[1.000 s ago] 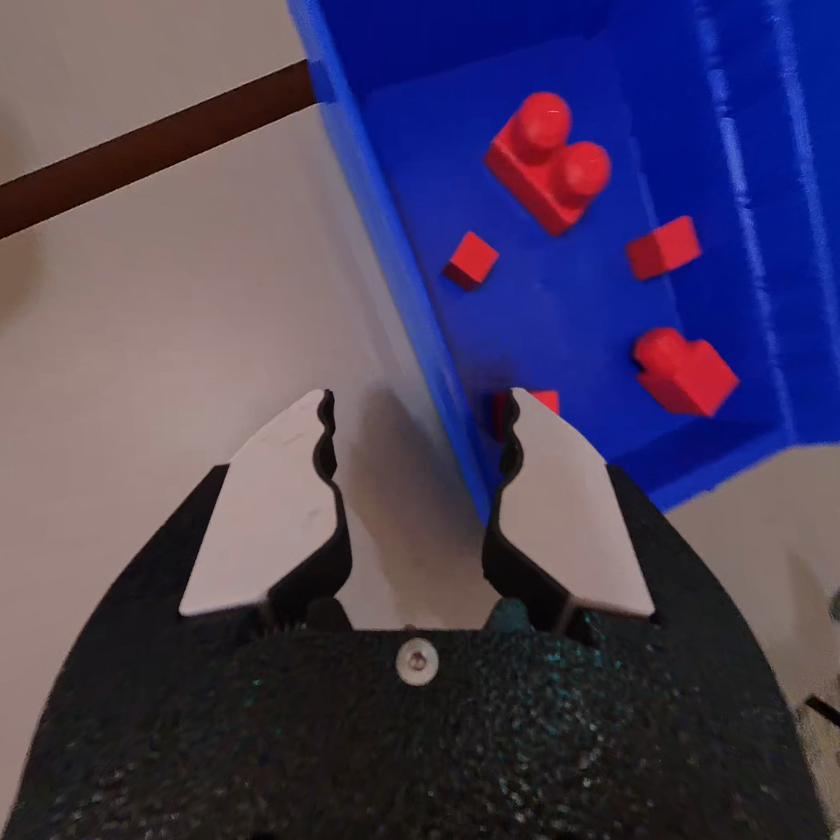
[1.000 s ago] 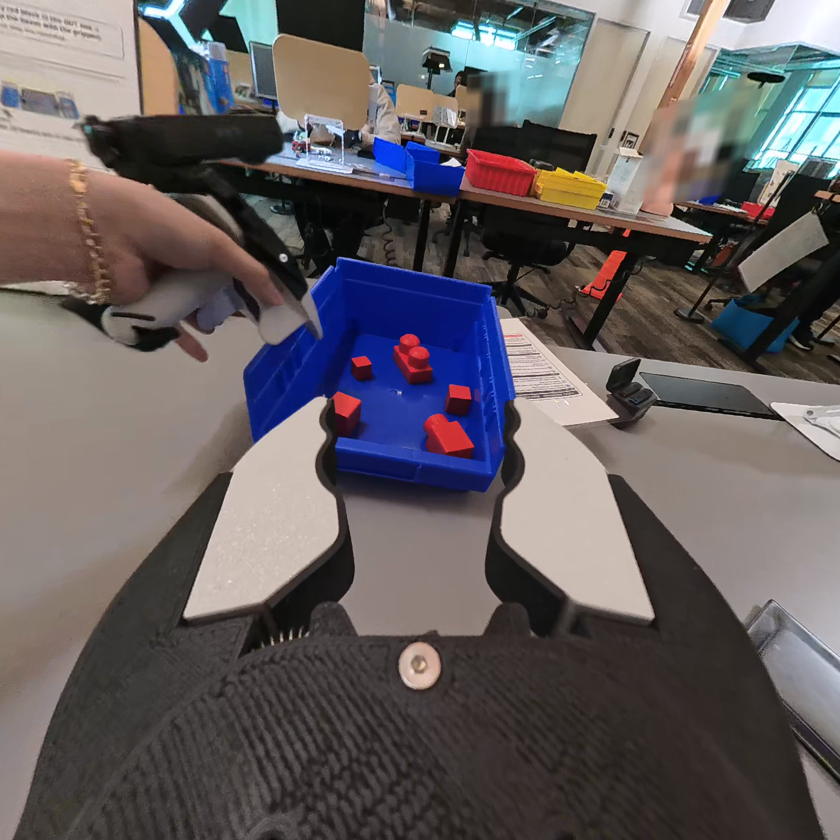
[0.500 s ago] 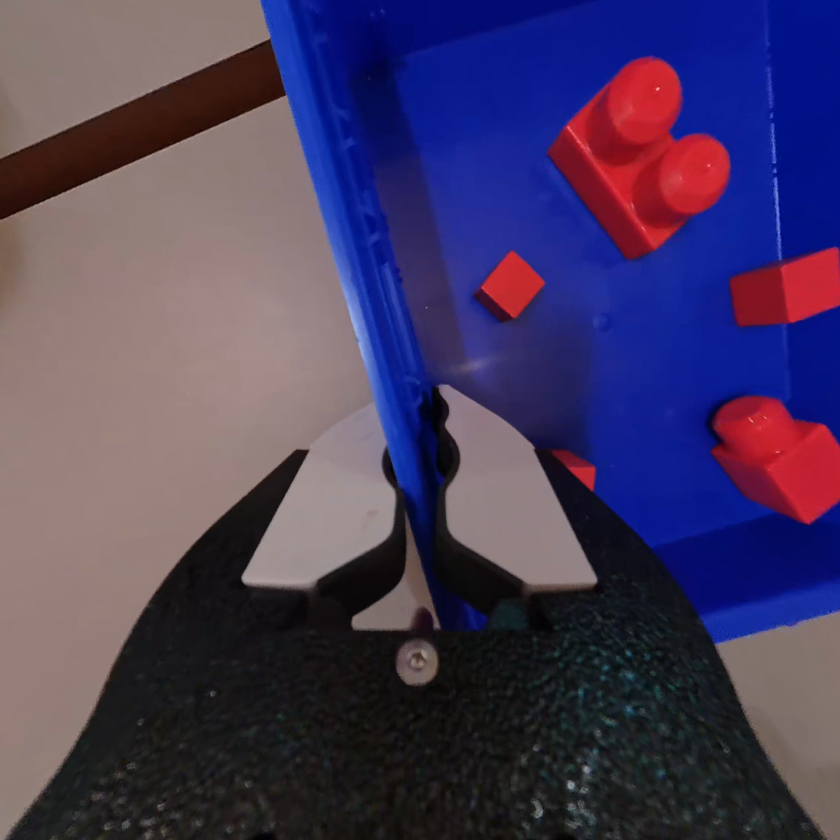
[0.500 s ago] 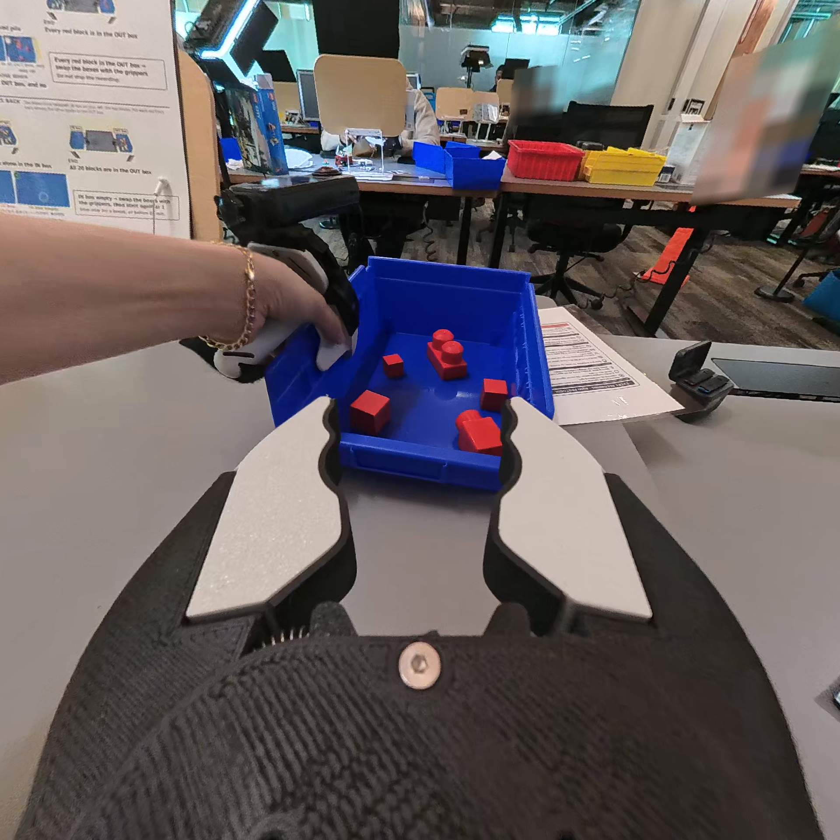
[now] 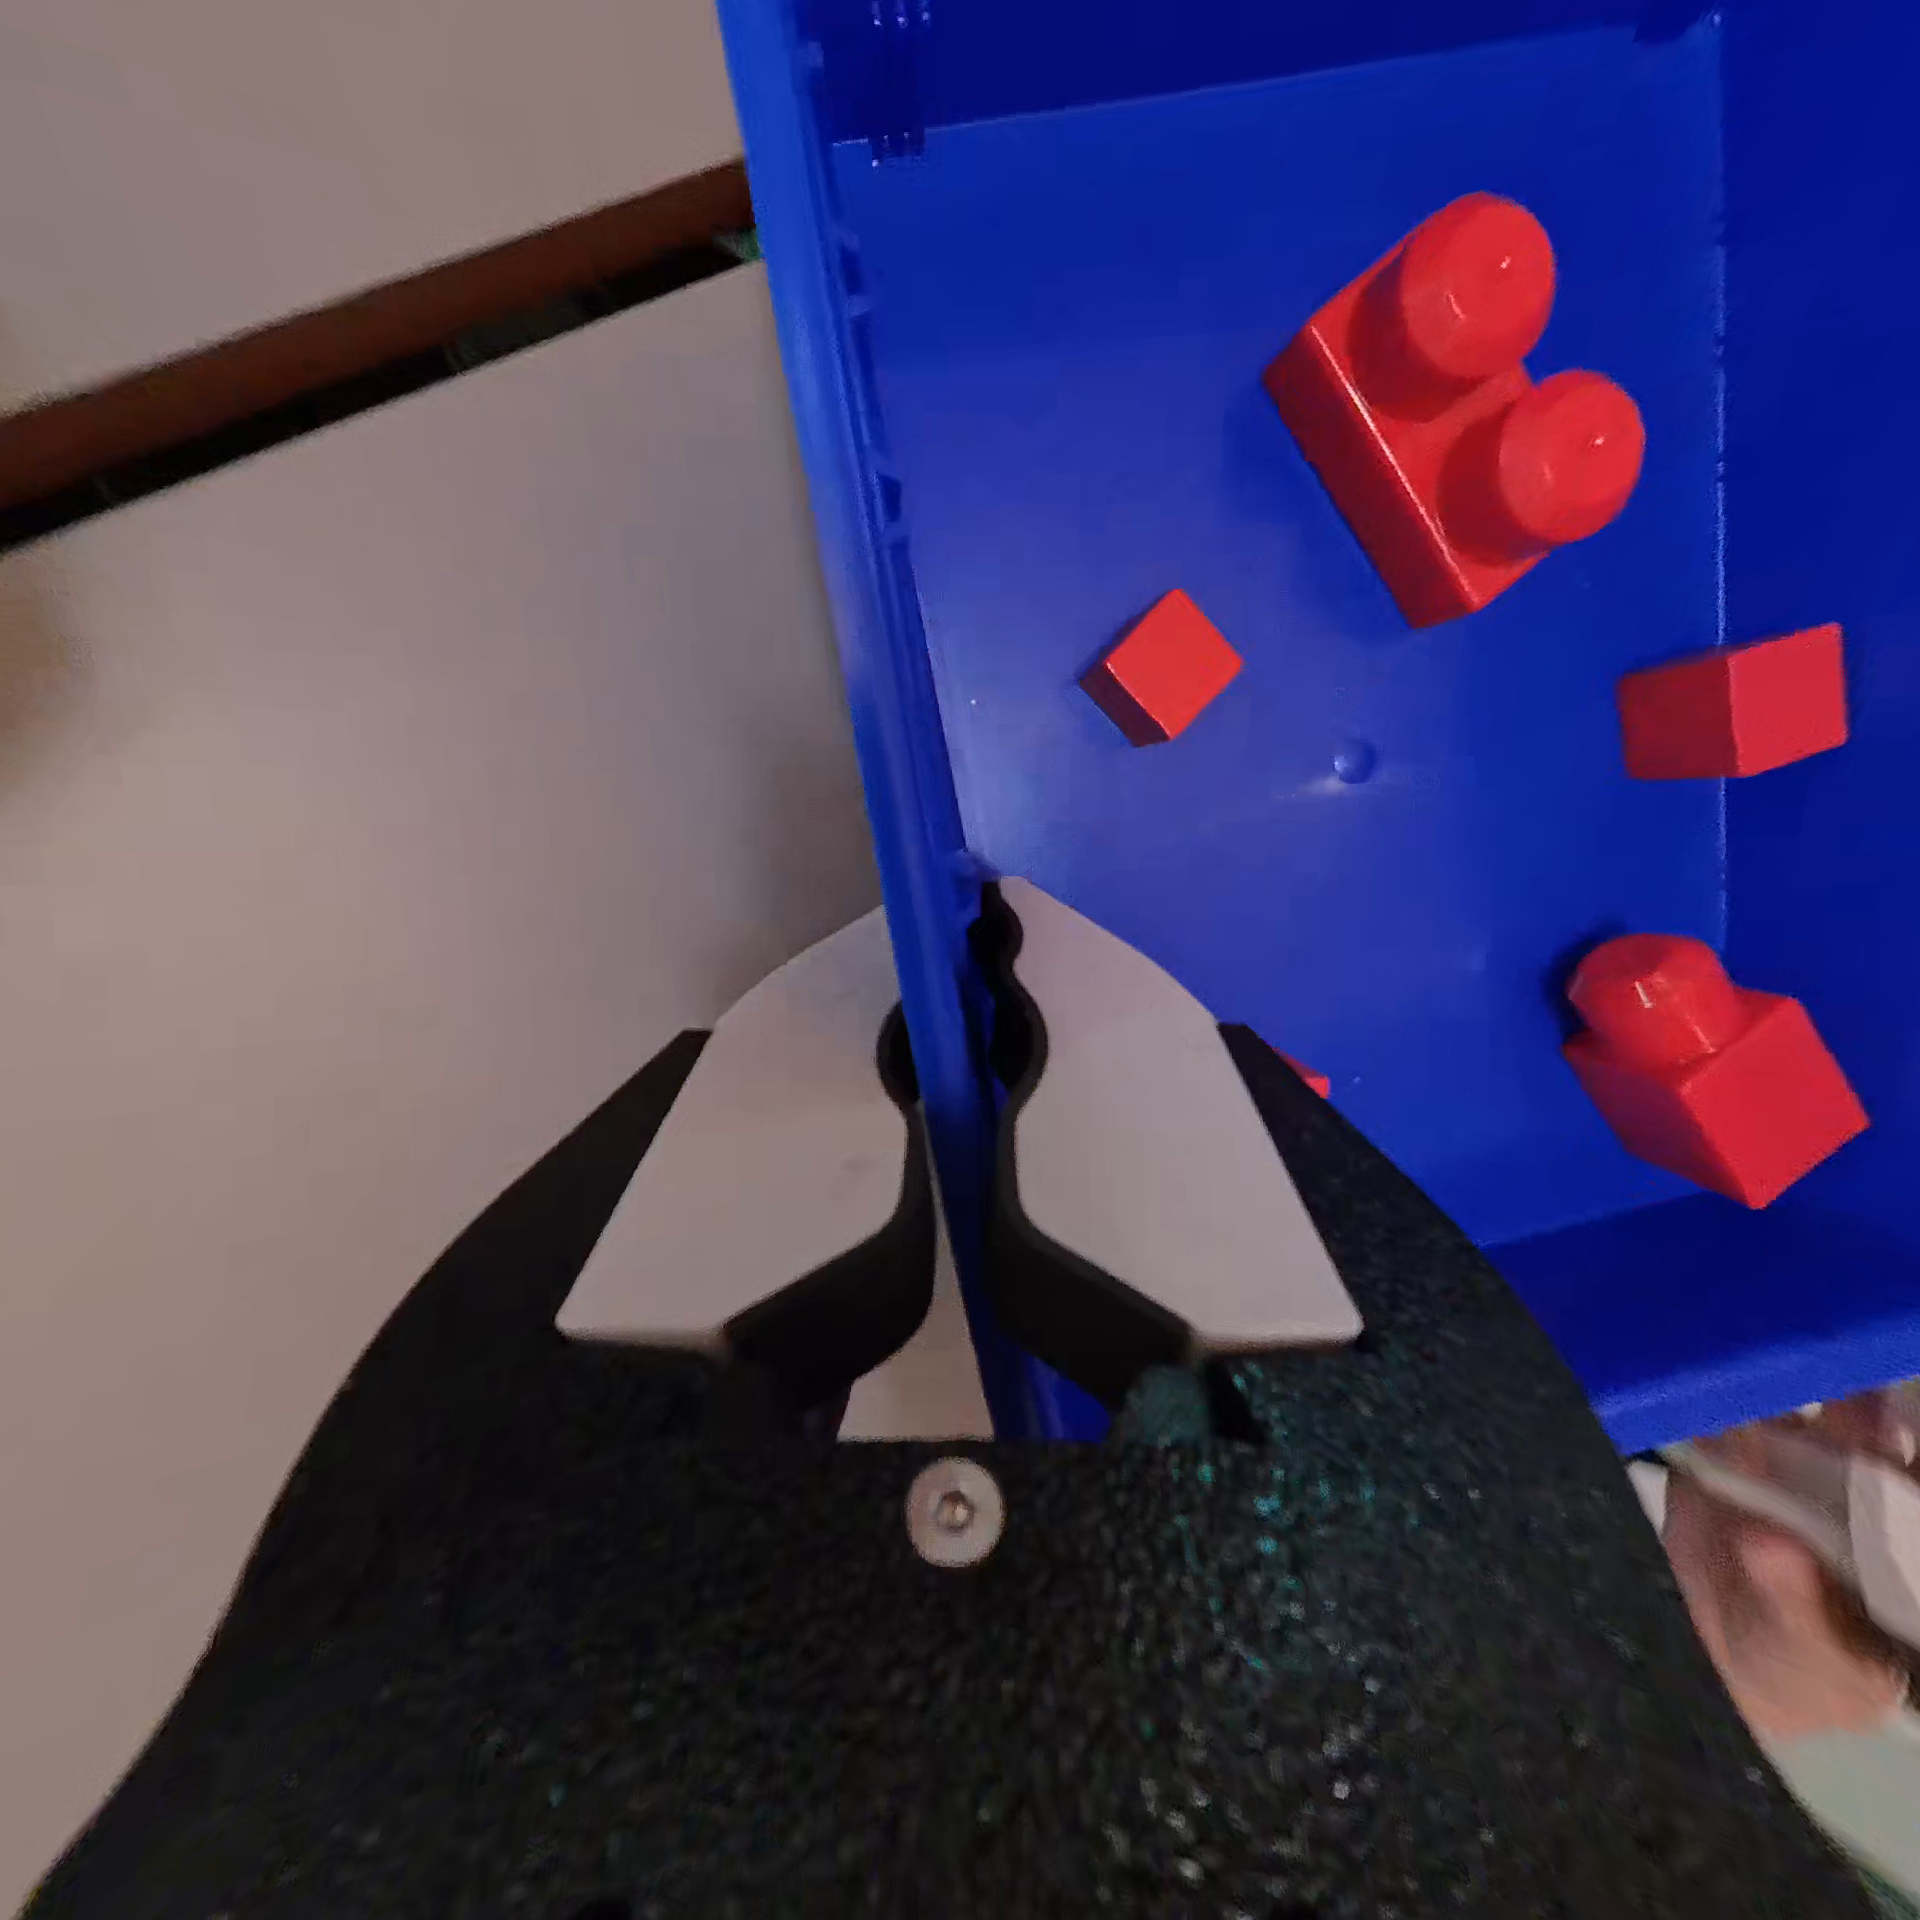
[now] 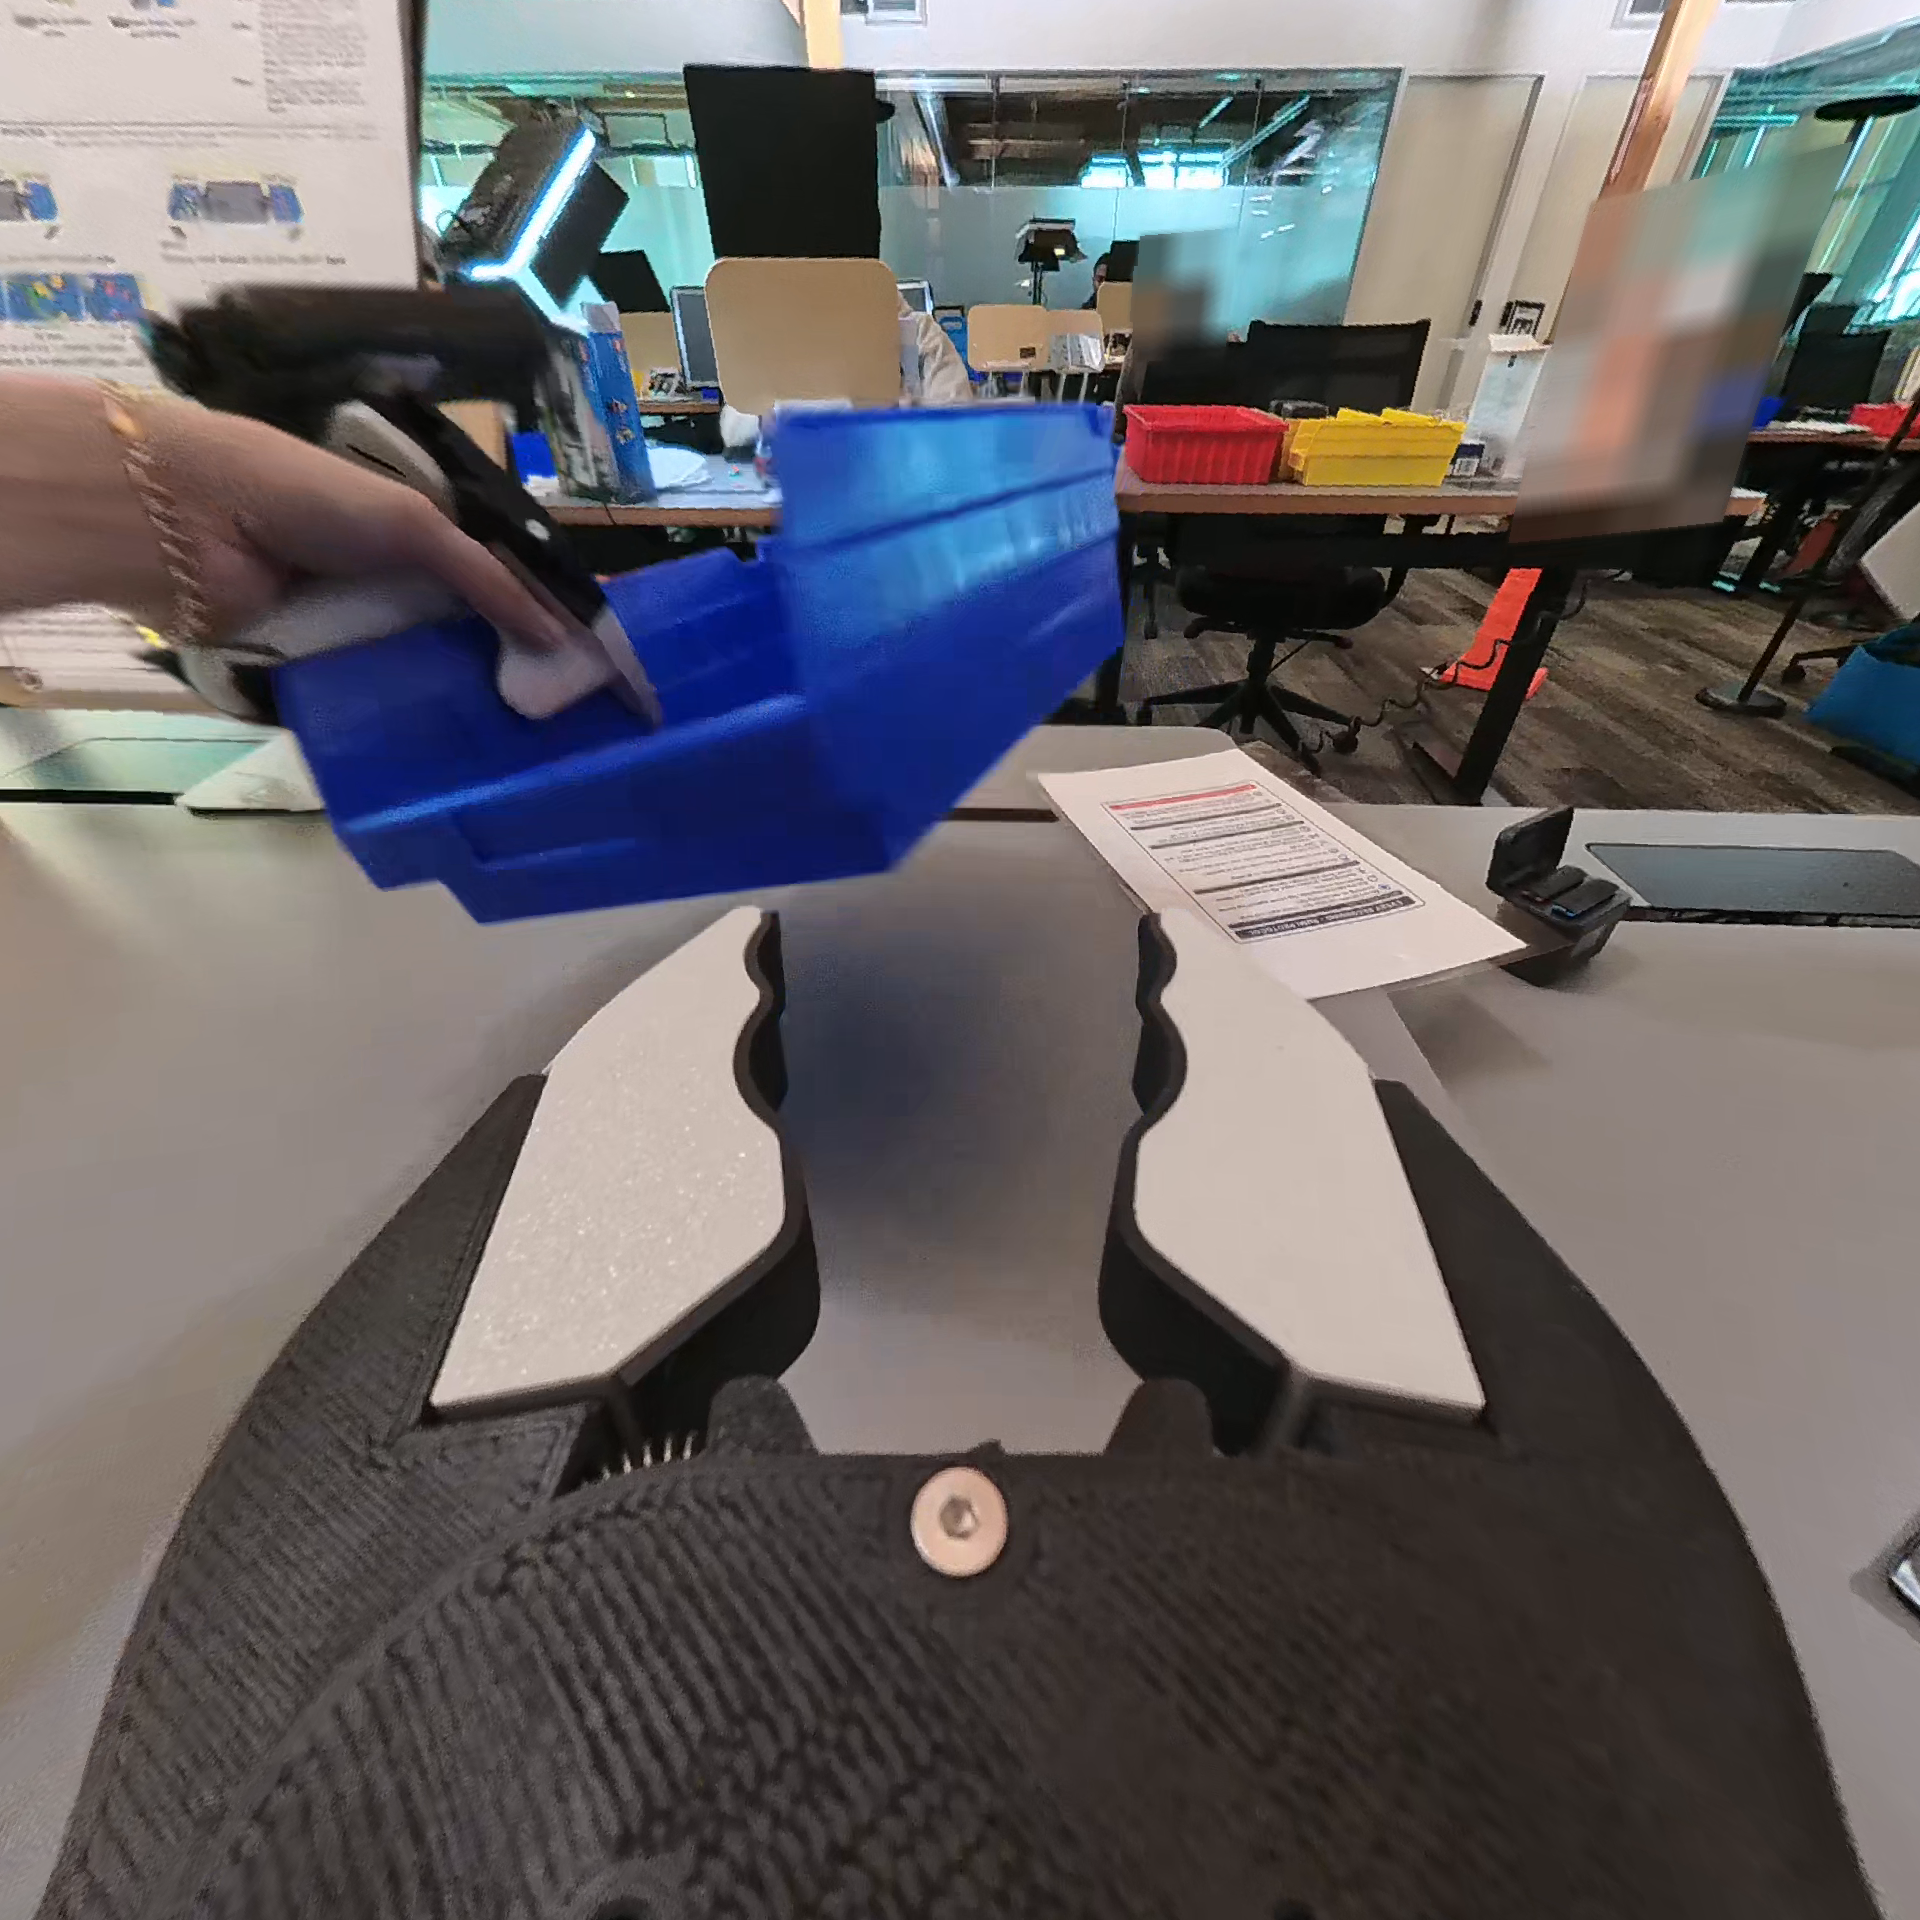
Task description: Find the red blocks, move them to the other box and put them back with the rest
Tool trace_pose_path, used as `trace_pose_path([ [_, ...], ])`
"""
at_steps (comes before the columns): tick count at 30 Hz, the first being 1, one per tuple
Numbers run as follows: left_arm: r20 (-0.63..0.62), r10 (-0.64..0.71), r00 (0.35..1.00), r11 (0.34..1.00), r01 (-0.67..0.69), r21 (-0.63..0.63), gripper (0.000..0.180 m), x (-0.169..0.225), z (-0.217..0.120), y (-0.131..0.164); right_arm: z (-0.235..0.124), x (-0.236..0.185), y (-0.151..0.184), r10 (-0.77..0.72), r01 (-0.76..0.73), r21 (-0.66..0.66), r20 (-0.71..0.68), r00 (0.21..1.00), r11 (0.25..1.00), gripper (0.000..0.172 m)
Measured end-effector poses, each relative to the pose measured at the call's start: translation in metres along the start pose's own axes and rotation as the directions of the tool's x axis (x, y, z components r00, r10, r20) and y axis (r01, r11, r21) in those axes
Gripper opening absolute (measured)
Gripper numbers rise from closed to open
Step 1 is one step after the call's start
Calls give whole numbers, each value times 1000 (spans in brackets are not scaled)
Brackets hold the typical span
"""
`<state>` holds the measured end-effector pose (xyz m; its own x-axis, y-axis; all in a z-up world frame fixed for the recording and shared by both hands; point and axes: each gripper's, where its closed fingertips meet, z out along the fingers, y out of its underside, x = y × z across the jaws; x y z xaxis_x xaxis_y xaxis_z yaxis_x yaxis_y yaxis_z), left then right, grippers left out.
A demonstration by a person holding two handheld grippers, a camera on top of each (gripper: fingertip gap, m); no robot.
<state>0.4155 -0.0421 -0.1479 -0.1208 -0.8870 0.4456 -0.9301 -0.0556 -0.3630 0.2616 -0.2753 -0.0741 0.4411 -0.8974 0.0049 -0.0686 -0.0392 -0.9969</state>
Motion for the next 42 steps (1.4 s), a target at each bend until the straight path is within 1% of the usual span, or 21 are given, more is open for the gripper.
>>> trace_pose_path([
  [3, 29, 118, 993, 993, -118, -8, 5, -20, -57, 13, -1, -7, -7, -9, 8, 20, 9, 1000, 1000, 66],
  [6, 82, 222, 972, 974, -217, -70, 5, -54, -112, 51, 4, -21, -8, -14, 13, 17, 42, 999, 1000, 65],
  [9, 111, 276, 955, 955, -260, -143, 5, -96, -160, 108, 16, -42, -3, -21, 22, -11, 96, 995, 1000, 66],
  [13, 116, 279, 953, 943, -249, -223, 5, -156, -214, 205, 34, -87, 4, -46, 57, -50, 199, 979, 997, 67],
  [16, 112, 265, 958, 938, -230, -259, 5, -194, -250, 282, 47, -139, 12, -51, 79, -75, 320, 946, 994, 69],
  [18, 121, 260, 958, 940, -222, -261, 5, -216, -271, 326, 53, -183, 20, -33, 80, -92, 426, 904, 993, 71],
  [21, 151, 223, 963, 954, -184, -237, 5, -249, -299, 383, 58, -254, 36, 13, 82, -137, 581, 814, 987, 73],
  [24, 189, 140, 972, 974, -101, -204, 5, -280, -321, 431, 69, -320, 46, -3, 142, -151, 674, 739, 978, 78],
  [28, 234, 35, 972, 989, 0, -148, 5, -317, -345, 481, 97, -405, 41, -33, 193, -141, 719, 694, 971, 80],
  [32, 273, -42, 961, 992, 73, -103, 5, -343, -365, 519, 122, -489, 23, 57, 125, -183, 751, 657, 975, 87],
  [35, 294, -80, 952, 991, 107, -76, 5, -360, -378, 542, 152, -539, 14, 63, 117, -202, 710, 701, 972, 90],
  [38, 323, -120, 939, 988, 145, -55, 5, -377, -390, 562, 182, -582, 5, 39, 112, -193, 642, 766, 975, 86],
  [40, 335, -151, 930, 983, 176, -45, 5, -387, -396, 575, 198, -609, 2, 31, 114, -193, 621, 783, 974, 86],
  [42, 344, -173, 923, 980, 197, -38, 5, -394, -401, 586, 212, -632, 7, 27, 135, -223, 600, 800, 965, 86],
])
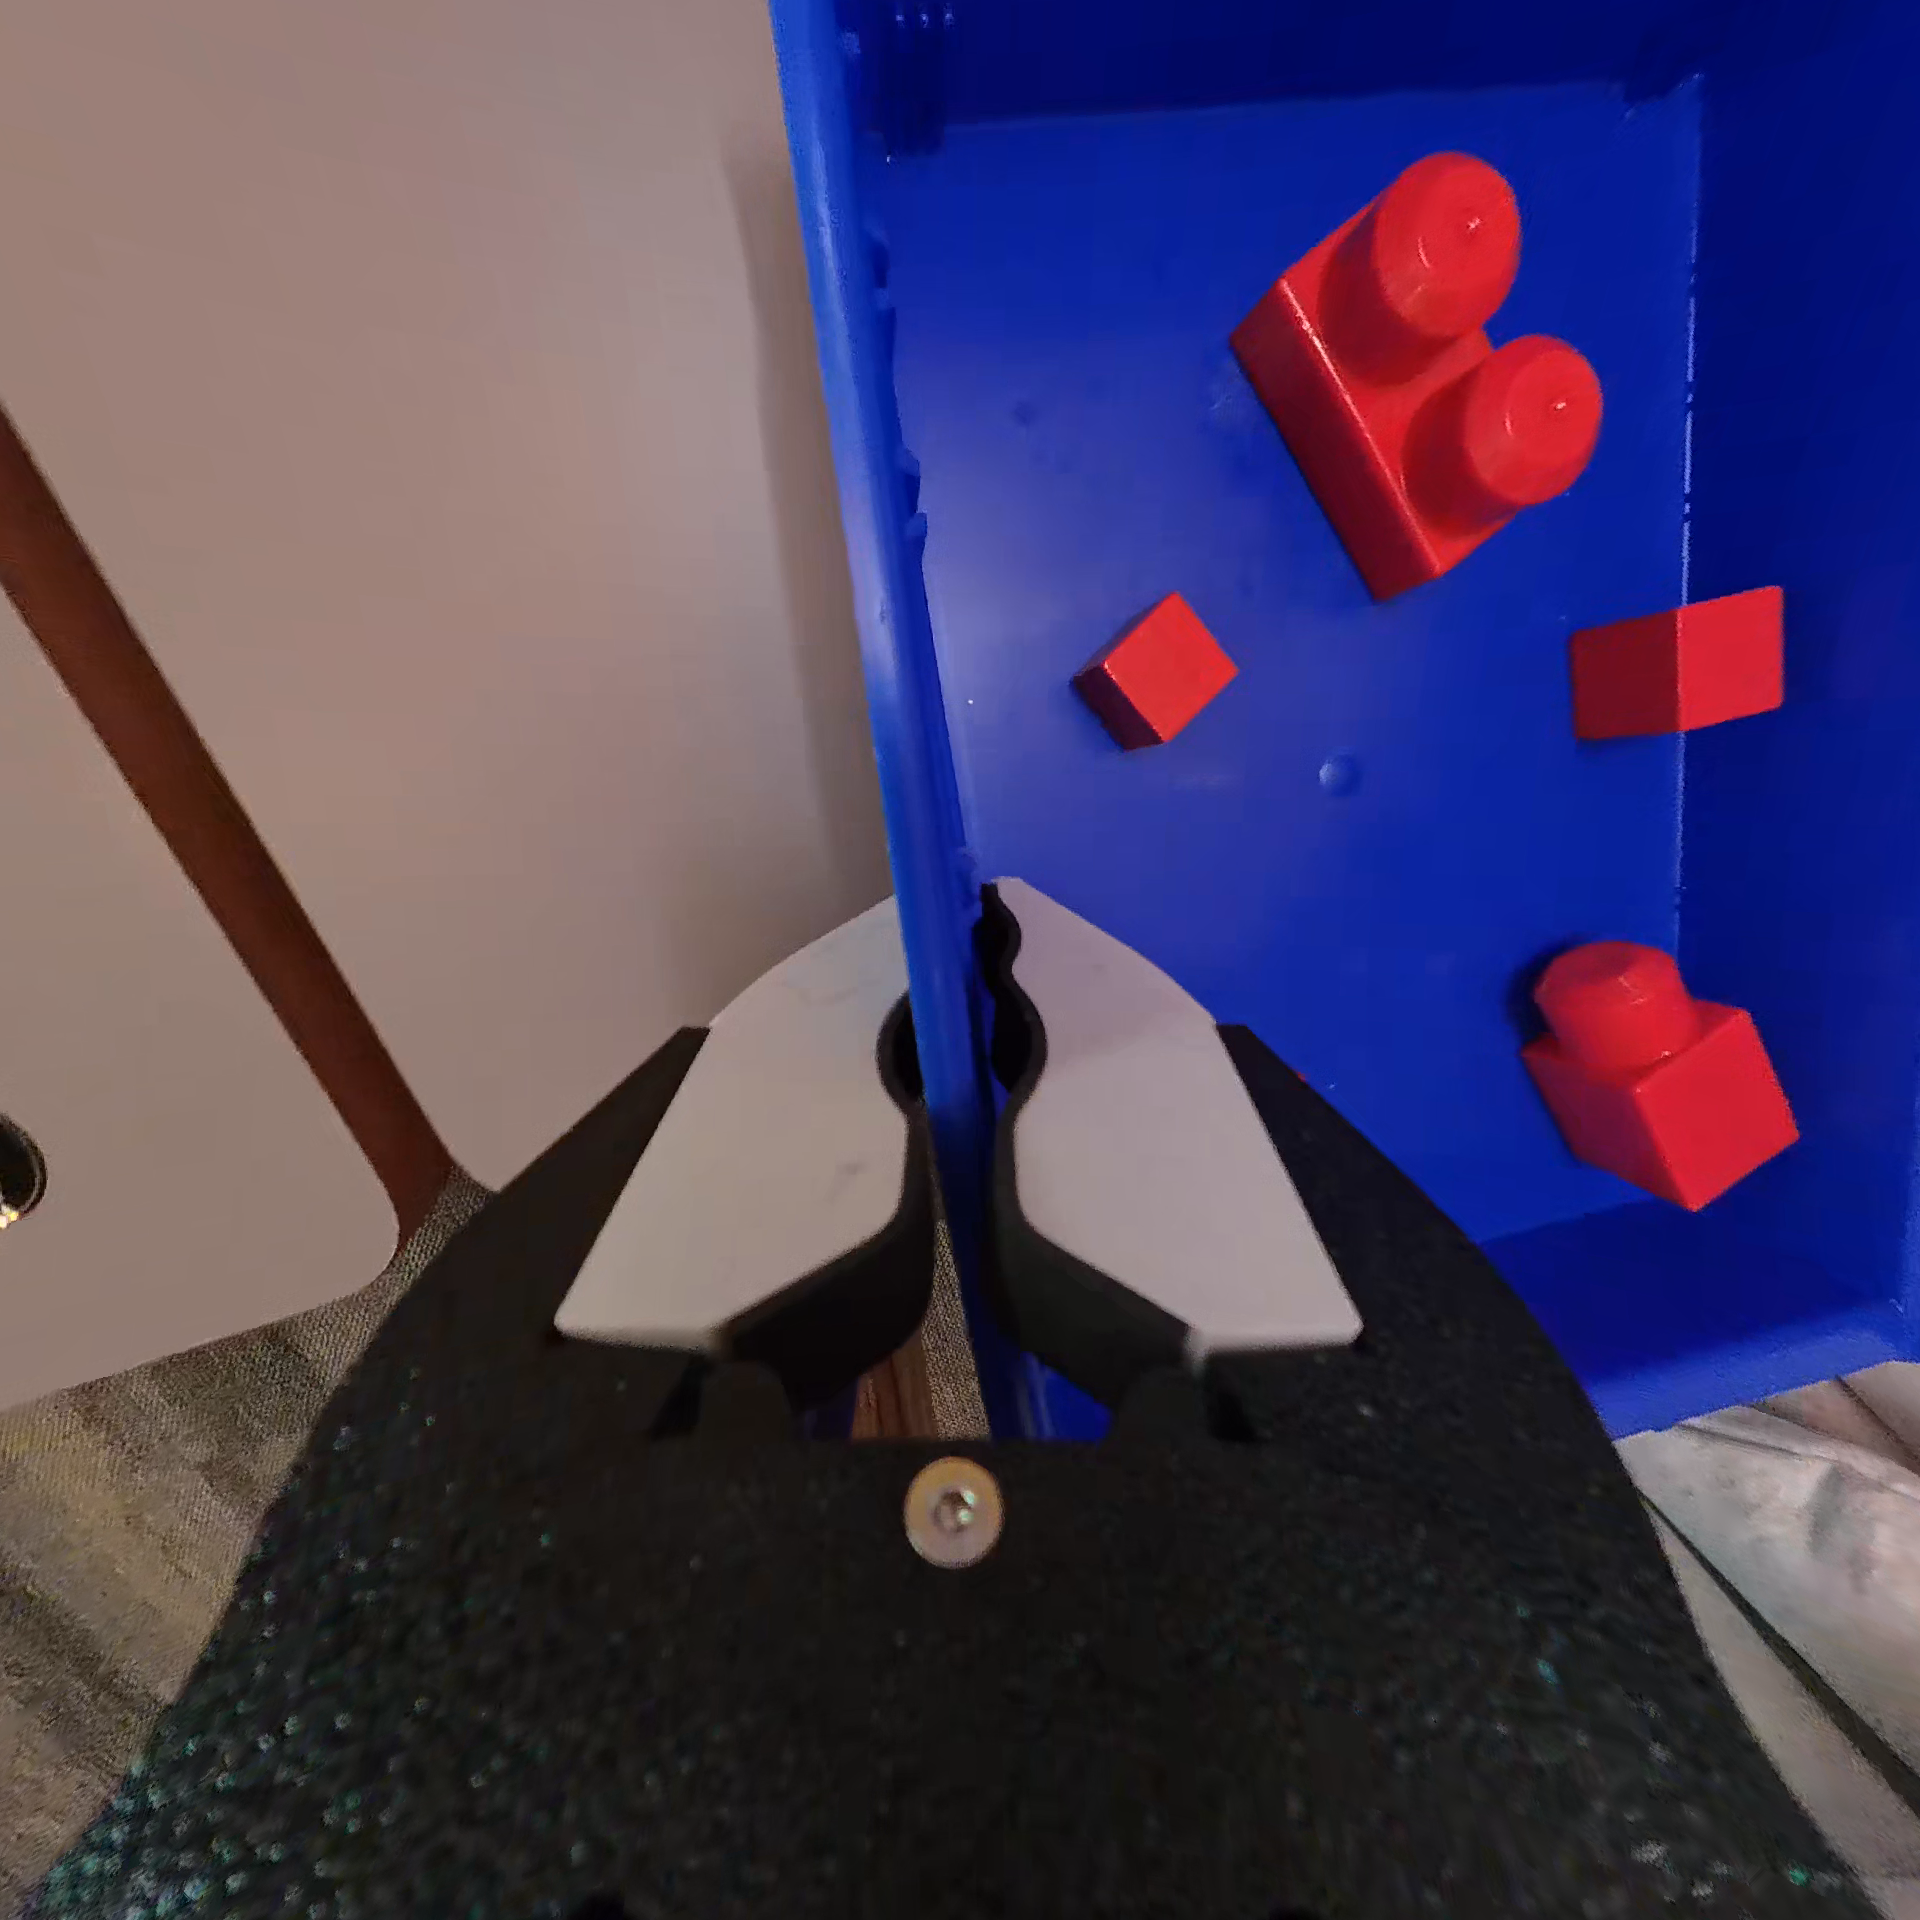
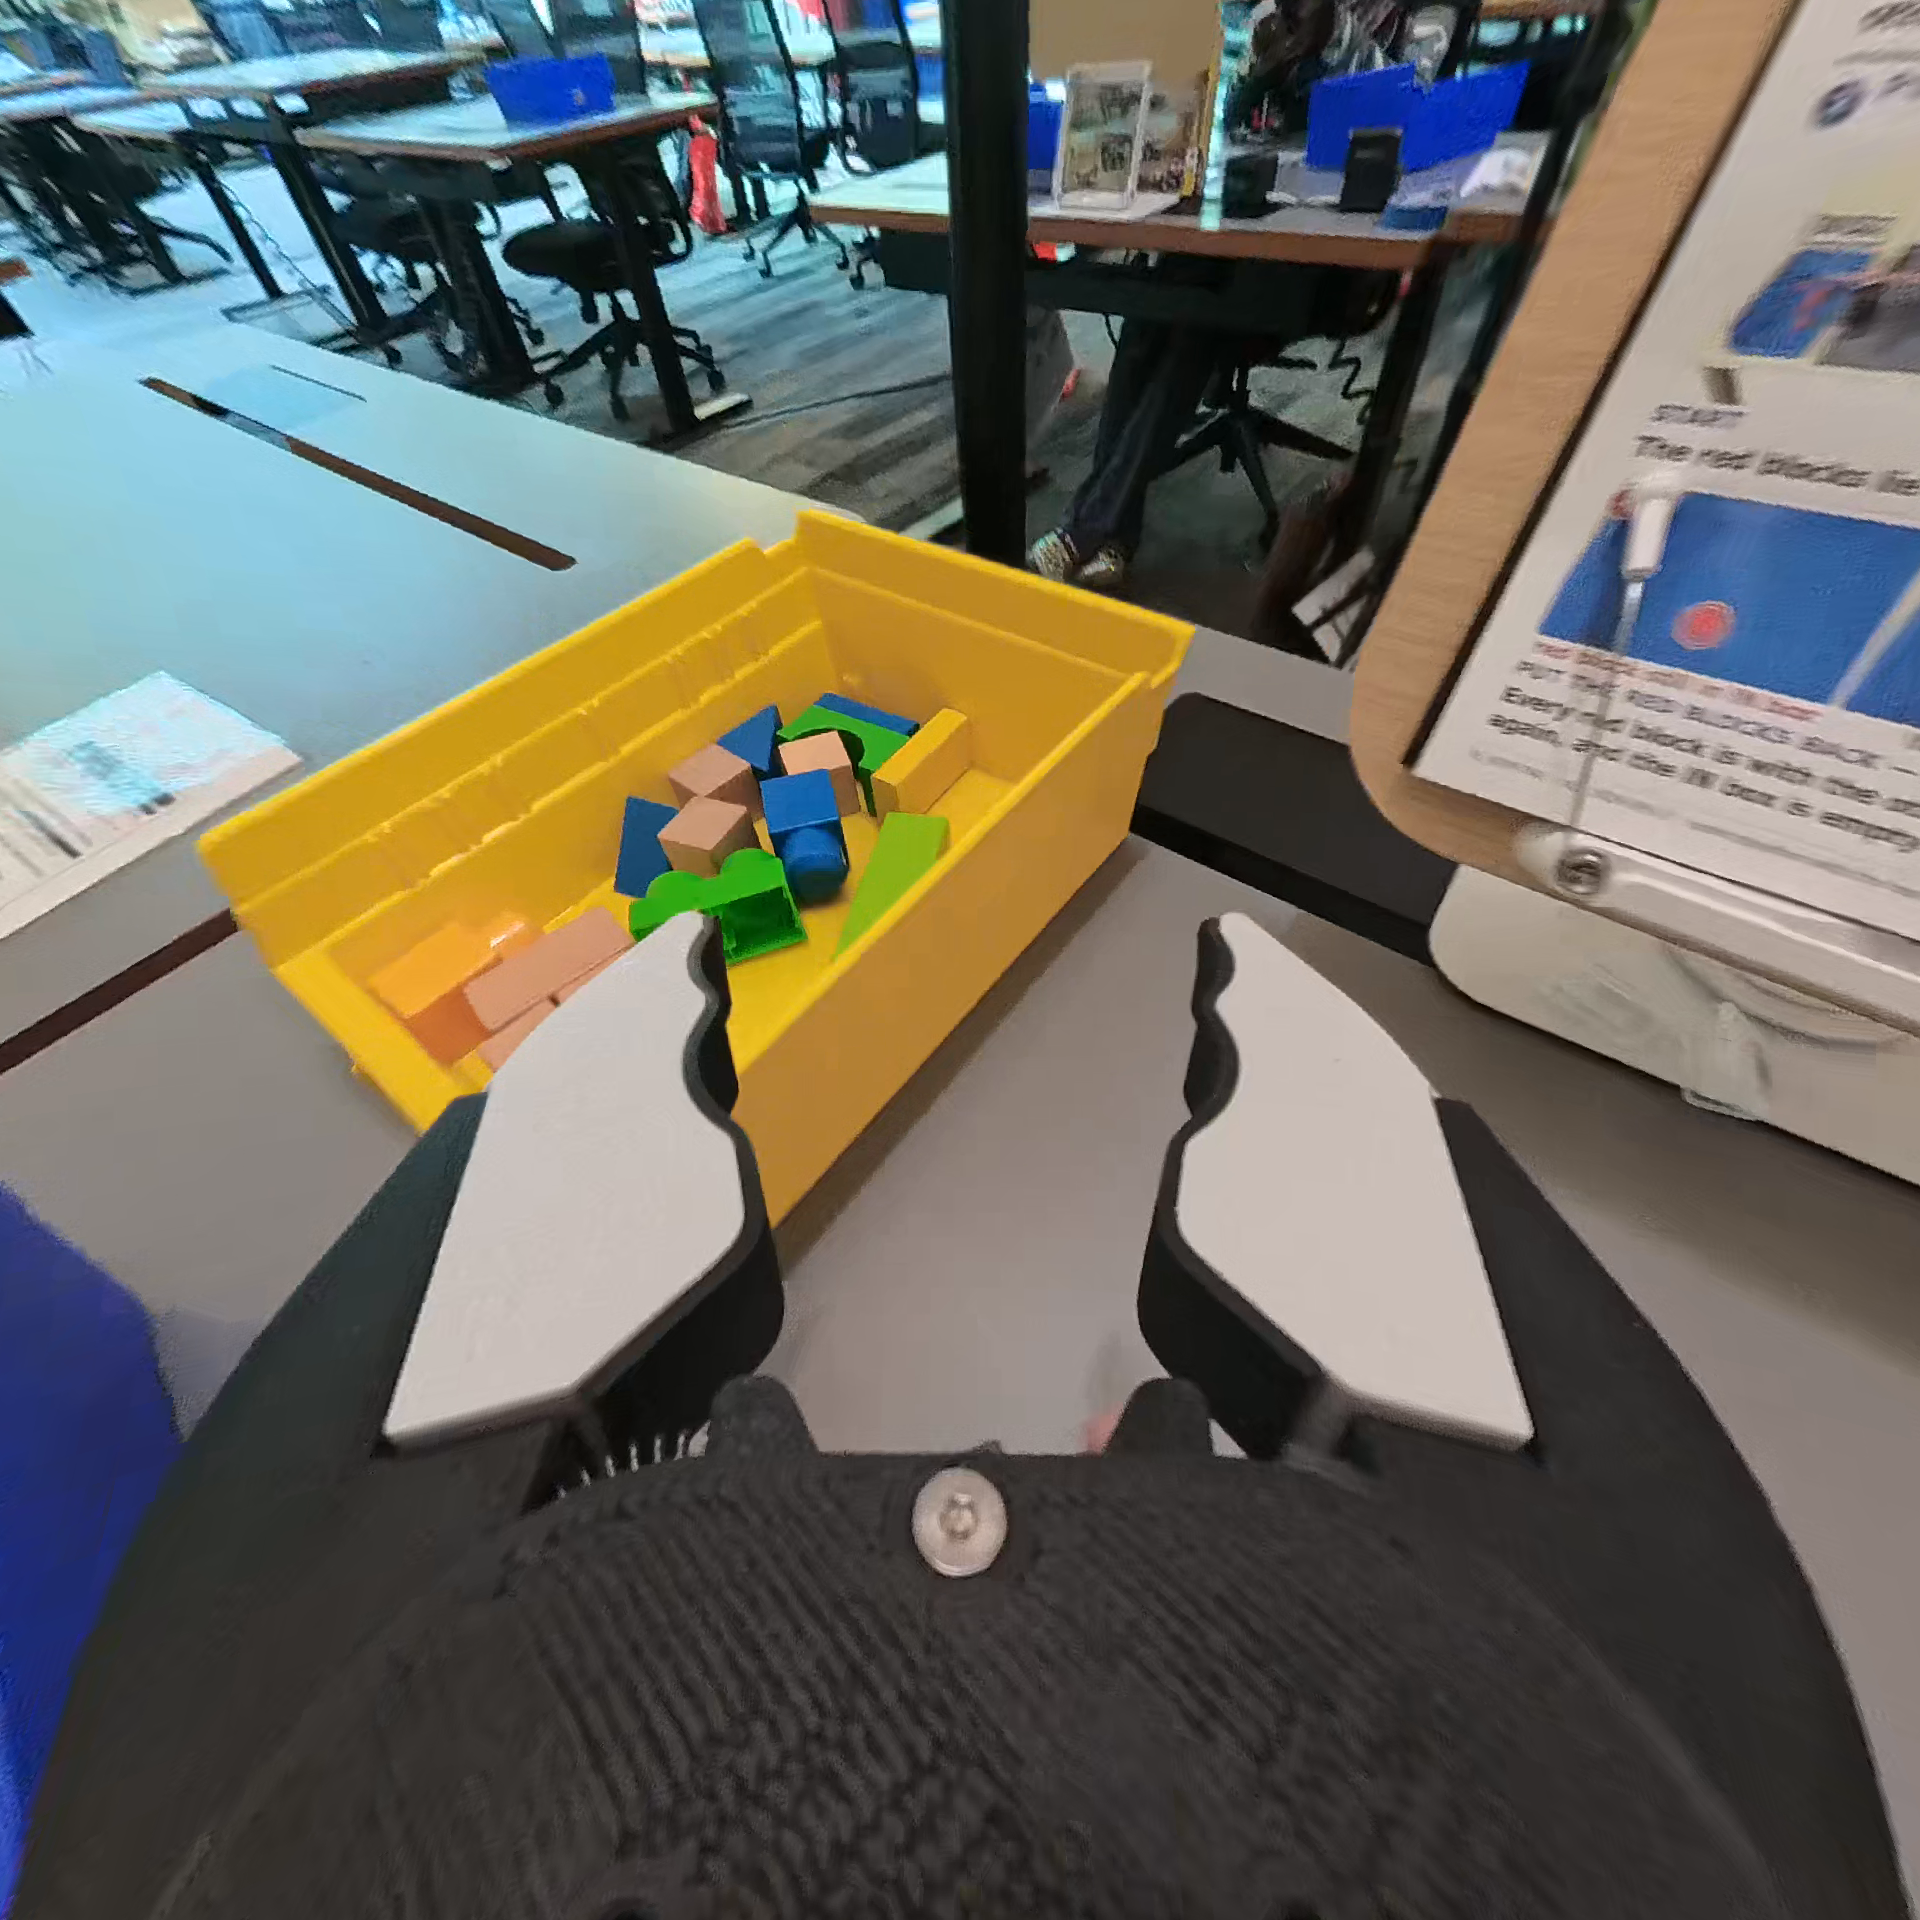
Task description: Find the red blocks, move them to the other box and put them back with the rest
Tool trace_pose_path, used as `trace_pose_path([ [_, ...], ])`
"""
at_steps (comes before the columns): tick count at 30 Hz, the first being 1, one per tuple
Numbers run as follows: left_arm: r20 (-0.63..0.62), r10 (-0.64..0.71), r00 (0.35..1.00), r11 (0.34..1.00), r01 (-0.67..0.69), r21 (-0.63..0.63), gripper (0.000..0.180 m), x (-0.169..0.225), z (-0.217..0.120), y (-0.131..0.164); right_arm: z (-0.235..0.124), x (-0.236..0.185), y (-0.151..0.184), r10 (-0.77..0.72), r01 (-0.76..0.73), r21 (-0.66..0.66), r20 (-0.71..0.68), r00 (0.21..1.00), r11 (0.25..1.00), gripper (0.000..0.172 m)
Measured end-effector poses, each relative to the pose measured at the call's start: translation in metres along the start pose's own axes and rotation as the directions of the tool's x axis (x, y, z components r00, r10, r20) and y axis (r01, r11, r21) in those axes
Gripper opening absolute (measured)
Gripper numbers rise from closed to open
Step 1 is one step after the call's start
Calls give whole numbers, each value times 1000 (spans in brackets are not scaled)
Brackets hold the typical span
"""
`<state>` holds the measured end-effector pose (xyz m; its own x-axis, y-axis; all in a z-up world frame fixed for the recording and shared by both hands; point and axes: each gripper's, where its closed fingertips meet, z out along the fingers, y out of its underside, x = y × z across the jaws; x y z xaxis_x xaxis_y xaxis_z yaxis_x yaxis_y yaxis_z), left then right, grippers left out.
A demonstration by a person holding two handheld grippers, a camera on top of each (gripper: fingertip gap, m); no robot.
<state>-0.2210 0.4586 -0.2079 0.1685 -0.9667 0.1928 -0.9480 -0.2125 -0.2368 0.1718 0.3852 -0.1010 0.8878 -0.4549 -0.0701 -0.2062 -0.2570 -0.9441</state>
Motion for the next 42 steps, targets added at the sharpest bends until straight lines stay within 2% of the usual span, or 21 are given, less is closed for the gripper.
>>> trace_pose_path([
  [7, 32, -30, 999, 999, 29, 20, 5, -24, -10, 18, 66, -18, 20, 9, -16, -132, -55, 998, 991, 80],
  [8, 36, -38, 999, 999, 37, 23, 5, -26, -11, 20, 73, -17, 23, 7, -17, -143, -69, 998, 990, 85],
  [11, 44, -58, 997, 998, 57, 30, 5, -34, -13, 23, 88, -16, 32, 3, -19, -196, -84, 996, 981, 73],
  [13, 54, -62, 997, 998, 61, 35, 5, -38, -14, 24, 99, -13, 43, 8, -33, -239, -105, 994, 971, 73],
  [17, 71, -52, 996, 998, 49, 46, 6, -41, -14, 19, 119, -15, 71, 112, -137, -354, -89, 990, 925, 64],
  [19, 77, -47, 996, 998, 43, 50, 6, -42, -14, 17, 124, -15, 78, 160, -189, -371, -110, 981, 909, 51],
  [21, 76, -49, 996, 998, 44, 54, 6, -43, -13, 16, 124, -9, 79, 132, -190, -363, -179, 975, 912, 41],
  [24, 77, -59, 995, 997, 54, 61, 5, -47, -13, 17, 123, -8, 79, 151, -220, -369, -205, 967, 903, 38],
  [28, 82, -82, 993, 995, 76, 72, 6, -53, -13, 22, 120, -6, 77, 214, -274, -357, -200, 956, 893, 37],
  [32, 78, -101, 992, 992, 95, 79, 6, -57, -12, 26, 108, 1, 60, 234, -273, -352, -151, 961, 896, 35],
  [37, 73, -106, 992, 991, 100, 84, 6, -59, -10, 26, 79, 15, 36, 151, -173, -341, -89, 984, 924, 33],
  [42, 76, -109, 991, 992, 103, 77, 6, -59, -10, 23, 28, 32, 2, 163, -154, -292, 5, 987, 944, 32],
])
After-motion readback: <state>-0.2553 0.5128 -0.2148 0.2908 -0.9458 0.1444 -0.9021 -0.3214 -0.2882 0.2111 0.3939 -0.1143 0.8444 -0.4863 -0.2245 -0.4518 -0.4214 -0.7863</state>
